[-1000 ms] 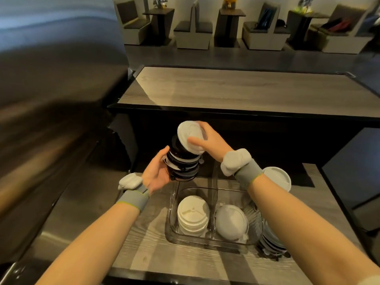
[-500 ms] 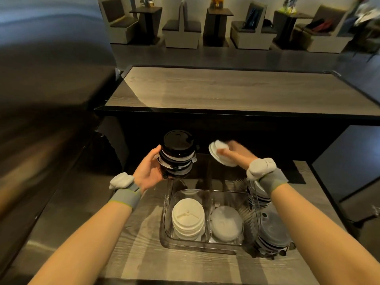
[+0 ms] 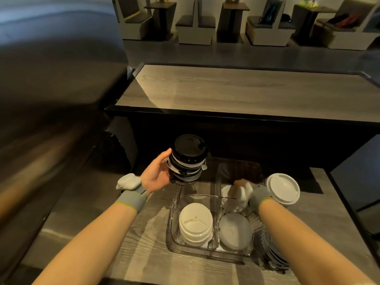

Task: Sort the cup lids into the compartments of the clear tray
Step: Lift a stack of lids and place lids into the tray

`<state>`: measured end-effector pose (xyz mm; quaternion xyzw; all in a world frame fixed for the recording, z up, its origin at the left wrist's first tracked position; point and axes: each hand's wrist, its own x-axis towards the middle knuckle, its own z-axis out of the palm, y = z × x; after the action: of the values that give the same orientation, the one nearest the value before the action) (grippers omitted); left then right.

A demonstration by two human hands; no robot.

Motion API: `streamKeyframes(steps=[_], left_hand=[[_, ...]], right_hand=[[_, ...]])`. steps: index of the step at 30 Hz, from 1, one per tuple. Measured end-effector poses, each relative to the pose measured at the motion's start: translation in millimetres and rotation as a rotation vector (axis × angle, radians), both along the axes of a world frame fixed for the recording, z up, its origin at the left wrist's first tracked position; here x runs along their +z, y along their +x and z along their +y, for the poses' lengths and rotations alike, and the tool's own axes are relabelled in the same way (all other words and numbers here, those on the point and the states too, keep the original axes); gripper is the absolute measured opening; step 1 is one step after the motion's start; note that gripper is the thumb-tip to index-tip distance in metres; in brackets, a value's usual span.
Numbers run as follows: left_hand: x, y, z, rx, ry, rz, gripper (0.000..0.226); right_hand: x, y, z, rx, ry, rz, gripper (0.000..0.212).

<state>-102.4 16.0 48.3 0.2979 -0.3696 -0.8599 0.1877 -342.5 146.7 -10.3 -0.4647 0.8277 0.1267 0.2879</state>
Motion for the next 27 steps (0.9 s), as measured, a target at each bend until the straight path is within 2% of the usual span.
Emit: streamKeyframes(steps=[2,3,6,8,9,11,14,17,21,23,25,27], left_hand=[[-2.4,0.5,0.2,-0.006,0.0,-0.007,0.043],[-3.5,0.4,0.0,-0.008,-0.006,-0.019,0.042],[-2.7,-1.2,1.4,-0.001,-0.043,-0.05,0.038],[-1.5,-2.2,0.6,0.007,-0.07,-0.071,0.038],[-0.1,-2.4,1.0,0.007,-0.072,-0.073,0.038],[2.5,-0.7,2.6,0.008,-0.067,-0.072,0.037],[5.4,1.3,3.5,0.019,-0.079,-0.084,0.039],[6.3,3.3,6.8,-0.021,-0.111,-0.072,0.045],[8.9,5.1,11.2,-0.009,-0.227,-0.091,0.038],[7.6,6.8,8.9,0.029,-0.19,-0.072,0.04],[6.7,11.0,6.0,0.049,-0.135,-0.052,0.031],[6.2,15.8,2.6,0.063,-0.097,-0.044,0.026]], right_hand=[[13.8,3.6,-0.9,-0.05,-0.068,0.044,0.03],[25.3,6.1,-4.1,-0.121,-0.171,0.037,0.029],[73.9,20.8,-15.2,-0.256,-0.732,-0.079,0.033],[100.8,38.9,-25.8,-0.179,-1.032,-0.296,0.029],[111.4,48.9,-30.4,-0.103,-1.069,-0.444,0.029],[121.3,67.6,-36.1,0.051,-0.929,-0.626,0.048],[117.7,75.3,-43.3,0.125,-0.807,-0.601,0.059],[111.5,79.6,-46.3,0.004,-0.856,-0.625,0.054],[108.4,86.5,-50.3,-0.09,-0.862,-0.696,0.053],[111.5,87.2,-51.8,-0.196,-0.891,-0.816,0.051],[116.7,85.0,-49.7,-0.309,-0.936,-0.955,0.049],[119.8,75.2,-43.4,-0.391,-0.992,-0.969,0.049]])
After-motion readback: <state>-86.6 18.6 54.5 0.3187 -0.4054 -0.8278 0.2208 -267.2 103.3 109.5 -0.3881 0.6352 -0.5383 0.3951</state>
